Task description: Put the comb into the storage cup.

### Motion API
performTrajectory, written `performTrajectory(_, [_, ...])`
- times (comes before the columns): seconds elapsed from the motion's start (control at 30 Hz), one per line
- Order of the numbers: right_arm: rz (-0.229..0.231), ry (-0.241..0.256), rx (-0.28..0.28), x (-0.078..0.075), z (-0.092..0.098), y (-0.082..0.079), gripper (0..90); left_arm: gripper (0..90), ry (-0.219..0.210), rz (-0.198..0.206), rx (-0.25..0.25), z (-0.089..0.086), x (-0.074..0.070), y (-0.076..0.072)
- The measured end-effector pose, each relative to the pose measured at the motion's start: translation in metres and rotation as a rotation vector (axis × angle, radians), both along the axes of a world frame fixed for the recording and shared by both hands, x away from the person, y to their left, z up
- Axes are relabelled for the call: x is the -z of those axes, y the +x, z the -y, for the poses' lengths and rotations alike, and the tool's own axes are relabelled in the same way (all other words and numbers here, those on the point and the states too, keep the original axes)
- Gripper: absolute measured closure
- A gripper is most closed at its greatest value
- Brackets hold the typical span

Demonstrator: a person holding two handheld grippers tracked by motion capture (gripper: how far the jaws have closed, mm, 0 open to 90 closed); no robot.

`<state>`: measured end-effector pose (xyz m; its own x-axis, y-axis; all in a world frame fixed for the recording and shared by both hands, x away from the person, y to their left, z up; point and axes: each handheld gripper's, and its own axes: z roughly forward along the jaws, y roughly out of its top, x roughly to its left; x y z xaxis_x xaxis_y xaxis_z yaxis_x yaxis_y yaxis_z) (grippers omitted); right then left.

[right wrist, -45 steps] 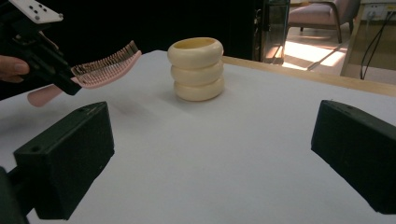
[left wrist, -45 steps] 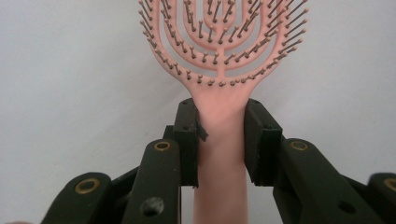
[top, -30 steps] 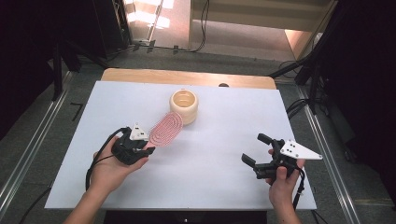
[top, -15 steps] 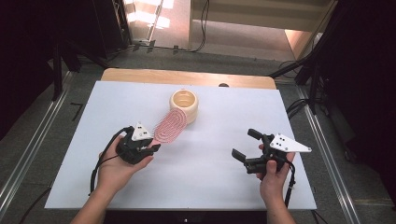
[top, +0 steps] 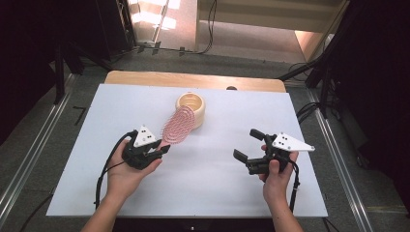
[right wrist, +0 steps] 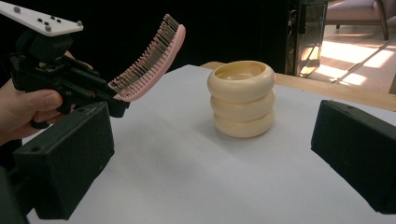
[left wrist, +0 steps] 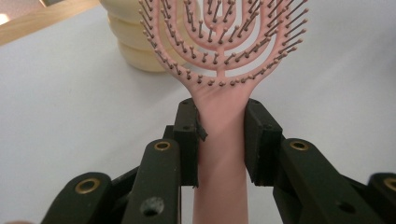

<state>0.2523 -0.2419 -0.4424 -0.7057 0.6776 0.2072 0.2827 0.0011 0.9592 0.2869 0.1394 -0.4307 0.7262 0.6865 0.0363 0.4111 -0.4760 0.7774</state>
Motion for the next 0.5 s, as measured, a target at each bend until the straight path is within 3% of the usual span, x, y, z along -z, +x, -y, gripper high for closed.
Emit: performTrajectory(0.5, [-0.026,0.028,-0.020,-0.003,-0.019,0.013,0.0,71.0,-0.071,0.060,0.014,0.015,0.002,0.000])
